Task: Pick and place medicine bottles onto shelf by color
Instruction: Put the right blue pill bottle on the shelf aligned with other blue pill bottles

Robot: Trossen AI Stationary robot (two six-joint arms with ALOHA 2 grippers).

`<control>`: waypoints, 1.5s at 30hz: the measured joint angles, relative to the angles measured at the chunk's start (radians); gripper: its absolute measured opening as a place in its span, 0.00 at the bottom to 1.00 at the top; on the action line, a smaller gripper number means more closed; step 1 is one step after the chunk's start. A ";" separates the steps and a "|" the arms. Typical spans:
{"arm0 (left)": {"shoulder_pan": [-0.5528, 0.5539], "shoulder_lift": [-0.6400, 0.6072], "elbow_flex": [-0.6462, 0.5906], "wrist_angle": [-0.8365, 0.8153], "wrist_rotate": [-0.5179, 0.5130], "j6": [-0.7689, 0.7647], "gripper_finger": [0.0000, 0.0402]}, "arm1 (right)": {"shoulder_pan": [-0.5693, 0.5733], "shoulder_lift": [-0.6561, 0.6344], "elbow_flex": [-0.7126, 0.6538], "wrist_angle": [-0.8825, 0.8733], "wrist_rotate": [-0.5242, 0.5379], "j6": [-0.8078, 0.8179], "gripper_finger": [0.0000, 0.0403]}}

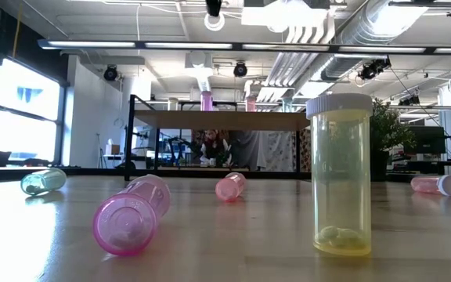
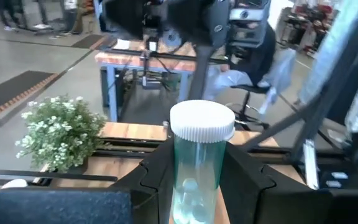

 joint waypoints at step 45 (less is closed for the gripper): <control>-0.019 0.216 0.000 0.266 -0.058 -0.052 0.24 | -0.151 0.221 0.162 -0.381 -0.471 -0.052 0.53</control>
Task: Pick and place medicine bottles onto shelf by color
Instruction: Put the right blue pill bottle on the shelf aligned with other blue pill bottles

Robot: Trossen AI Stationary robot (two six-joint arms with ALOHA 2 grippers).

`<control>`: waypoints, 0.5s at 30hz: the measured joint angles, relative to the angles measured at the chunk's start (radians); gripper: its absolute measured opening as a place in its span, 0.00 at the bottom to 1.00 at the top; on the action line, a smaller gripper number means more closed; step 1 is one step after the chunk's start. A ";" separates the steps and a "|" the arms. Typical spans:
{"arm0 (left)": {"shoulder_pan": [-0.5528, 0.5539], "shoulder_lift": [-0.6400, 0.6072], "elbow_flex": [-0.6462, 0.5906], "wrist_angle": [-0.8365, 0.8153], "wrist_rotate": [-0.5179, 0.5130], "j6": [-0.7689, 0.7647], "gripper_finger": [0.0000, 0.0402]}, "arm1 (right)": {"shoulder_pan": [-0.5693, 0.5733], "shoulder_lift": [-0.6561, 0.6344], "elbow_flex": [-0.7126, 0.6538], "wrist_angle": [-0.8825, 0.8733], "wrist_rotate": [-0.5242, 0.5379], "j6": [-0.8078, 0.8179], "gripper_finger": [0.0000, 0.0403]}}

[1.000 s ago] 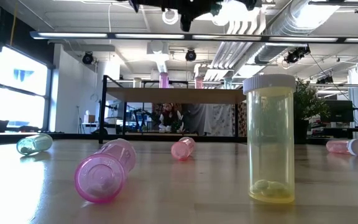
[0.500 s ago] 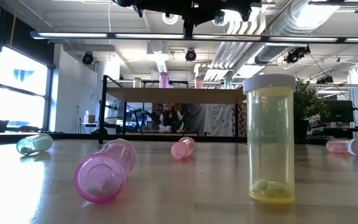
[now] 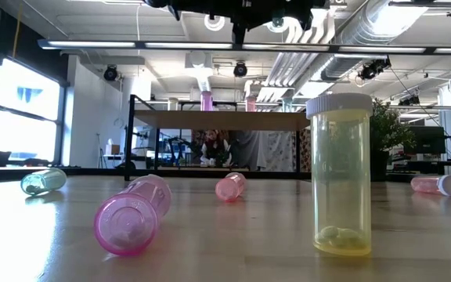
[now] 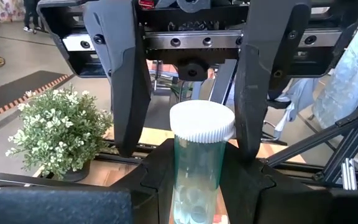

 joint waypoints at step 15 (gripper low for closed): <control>0.000 0.000 0.000 0.000 -0.005 0.000 0.24 | 0.001 0.000 0.000 -0.010 0.000 0.003 0.29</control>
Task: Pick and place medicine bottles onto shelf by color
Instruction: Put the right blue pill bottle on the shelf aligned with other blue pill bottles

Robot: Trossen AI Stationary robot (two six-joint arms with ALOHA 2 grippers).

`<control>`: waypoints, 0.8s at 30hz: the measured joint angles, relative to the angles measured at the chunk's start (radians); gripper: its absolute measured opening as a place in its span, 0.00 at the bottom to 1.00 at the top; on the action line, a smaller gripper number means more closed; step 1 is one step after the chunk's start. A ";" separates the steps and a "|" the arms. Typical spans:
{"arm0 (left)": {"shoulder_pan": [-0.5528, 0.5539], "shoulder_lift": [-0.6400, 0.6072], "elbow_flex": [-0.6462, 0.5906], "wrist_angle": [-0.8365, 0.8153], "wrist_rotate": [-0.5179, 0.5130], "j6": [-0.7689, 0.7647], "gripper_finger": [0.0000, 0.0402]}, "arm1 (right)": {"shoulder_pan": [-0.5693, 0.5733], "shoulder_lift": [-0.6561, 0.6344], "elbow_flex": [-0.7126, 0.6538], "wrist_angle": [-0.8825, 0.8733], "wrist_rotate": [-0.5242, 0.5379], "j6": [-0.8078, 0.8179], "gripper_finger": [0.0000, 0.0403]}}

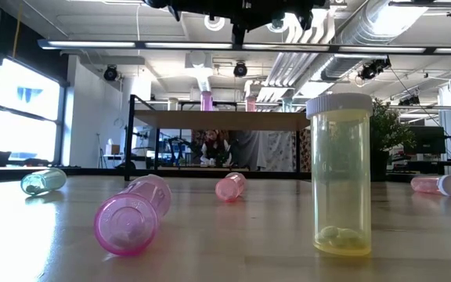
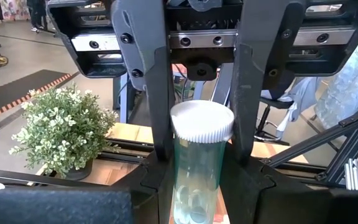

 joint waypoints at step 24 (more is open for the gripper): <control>0.002 -0.003 0.001 -0.034 0.005 -0.035 0.50 | -0.017 -0.017 -0.001 -0.011 0.029 0.022 0.28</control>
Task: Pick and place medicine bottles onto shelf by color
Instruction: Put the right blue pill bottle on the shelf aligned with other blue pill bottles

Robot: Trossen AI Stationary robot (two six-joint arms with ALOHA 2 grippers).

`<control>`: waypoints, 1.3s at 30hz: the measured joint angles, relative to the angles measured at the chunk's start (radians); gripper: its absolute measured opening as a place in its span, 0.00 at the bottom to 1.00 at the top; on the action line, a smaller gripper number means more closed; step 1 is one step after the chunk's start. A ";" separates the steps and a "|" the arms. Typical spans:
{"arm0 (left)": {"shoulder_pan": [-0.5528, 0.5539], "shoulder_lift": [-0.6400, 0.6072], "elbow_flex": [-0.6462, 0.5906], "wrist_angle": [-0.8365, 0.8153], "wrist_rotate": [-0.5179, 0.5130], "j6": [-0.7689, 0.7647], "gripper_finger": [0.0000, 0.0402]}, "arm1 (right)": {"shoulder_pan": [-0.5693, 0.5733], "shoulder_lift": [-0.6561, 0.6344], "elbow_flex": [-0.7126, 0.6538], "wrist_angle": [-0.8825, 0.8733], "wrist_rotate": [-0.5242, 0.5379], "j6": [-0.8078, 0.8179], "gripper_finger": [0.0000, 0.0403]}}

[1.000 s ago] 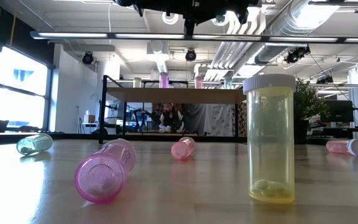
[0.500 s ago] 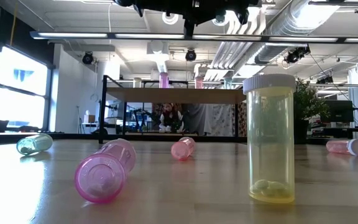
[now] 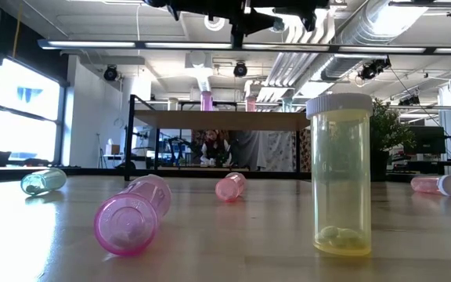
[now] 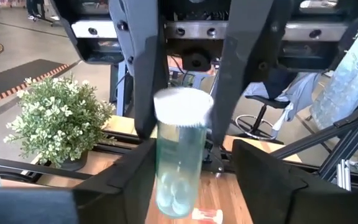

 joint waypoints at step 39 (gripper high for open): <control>0.105 -0.079 0.000 -0.094 -0.010 0.075 0.55 | -0.293 -0.069 -0.002 -0.216 0.025 -0.061 0.28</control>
